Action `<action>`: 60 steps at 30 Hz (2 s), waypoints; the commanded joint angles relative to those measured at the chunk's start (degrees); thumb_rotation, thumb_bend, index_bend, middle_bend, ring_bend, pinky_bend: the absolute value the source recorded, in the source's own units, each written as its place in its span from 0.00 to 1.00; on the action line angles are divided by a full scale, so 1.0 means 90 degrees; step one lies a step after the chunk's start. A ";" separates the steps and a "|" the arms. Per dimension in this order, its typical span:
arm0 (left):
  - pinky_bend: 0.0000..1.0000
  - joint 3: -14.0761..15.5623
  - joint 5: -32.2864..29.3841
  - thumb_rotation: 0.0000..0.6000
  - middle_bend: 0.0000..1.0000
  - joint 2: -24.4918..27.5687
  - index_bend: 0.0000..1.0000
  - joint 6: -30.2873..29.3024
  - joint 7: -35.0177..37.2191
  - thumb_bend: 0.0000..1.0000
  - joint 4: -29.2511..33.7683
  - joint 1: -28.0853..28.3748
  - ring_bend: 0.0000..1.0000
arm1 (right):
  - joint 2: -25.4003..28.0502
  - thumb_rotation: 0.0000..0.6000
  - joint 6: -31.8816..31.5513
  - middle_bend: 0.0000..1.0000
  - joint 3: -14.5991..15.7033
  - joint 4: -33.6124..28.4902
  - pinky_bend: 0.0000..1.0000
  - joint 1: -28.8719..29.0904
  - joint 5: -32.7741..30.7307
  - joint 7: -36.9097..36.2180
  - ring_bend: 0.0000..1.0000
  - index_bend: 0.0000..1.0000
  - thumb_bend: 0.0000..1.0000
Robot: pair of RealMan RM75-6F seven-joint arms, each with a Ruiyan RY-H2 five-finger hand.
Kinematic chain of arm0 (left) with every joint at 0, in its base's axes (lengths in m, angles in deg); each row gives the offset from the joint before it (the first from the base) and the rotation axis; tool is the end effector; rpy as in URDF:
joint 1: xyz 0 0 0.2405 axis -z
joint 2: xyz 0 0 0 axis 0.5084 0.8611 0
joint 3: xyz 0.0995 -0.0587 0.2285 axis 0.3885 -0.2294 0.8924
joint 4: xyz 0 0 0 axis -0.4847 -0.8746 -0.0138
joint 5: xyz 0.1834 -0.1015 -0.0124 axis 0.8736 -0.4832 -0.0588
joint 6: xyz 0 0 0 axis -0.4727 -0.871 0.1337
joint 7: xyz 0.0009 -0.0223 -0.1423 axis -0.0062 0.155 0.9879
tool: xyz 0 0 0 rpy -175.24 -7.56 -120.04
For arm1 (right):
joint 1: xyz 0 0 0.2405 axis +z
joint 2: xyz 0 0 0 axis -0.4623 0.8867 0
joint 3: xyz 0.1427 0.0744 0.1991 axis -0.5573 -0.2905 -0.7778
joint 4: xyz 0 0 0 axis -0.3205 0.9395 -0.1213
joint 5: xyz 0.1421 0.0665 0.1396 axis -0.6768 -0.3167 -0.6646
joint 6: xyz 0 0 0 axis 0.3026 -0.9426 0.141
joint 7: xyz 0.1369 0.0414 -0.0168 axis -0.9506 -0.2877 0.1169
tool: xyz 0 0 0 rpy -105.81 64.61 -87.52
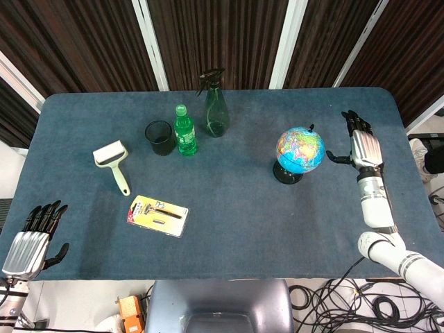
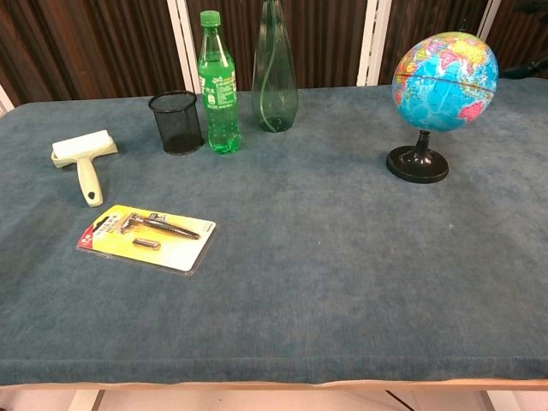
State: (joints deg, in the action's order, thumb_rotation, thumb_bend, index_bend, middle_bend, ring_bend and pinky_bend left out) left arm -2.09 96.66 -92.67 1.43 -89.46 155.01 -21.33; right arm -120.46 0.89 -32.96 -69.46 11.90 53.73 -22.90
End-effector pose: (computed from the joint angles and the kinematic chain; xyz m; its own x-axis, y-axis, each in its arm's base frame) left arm -0.3113 0.1959 0.1376 0.4588 0.0852 0.8844 0.8863 -0.1143 -0.4488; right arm -0.2669 -0.4382 0.1259 0.1611 -0.0239 0.9866 -0.9817 0.0993 0.1627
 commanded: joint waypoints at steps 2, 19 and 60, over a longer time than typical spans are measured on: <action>0.04 -0.0029 -0.0099 1.00 0.00 -0.0023 0.00 0.0078 -0.0064 0.36 -0.0009 0.0025 0.00 | -0.0263 1.00 0.0243 0.00 -0.0020 0.0522 0.00 0.0225 -0.0020 -0.0037 0.00 0.00 0.18; 0.04 0.0007 -0.0047 1.00 0.00 -0.0033 0.00 0.0088 -0.0156 0.36 0.0064 0.0044 0.00 | 0.1072 1.00 -0.0995 0.00 0.0657 -0.0882 0.00 -0.0966 0.1465 -0.0990 0.00 0.00 0.17; 0.04 0.0057 -0.0062 1.00 0.00 -0.0001 0.00 0.0138 -0.0109 0.36 0.0078 0.0059 0.00 | 0.0211 1.00 -0.0293 0.00 0.0315 -0.0678 0.00 -0.0119 0.0657 -0.0234 0.00 0.00 0.15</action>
State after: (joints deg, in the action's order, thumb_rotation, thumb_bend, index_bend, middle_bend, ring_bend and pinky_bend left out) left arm -1.57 96.09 -92.67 2.68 -90.44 155.72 -20.80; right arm -118.08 -2.24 -30.00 -76.23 10.40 59.99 -25.23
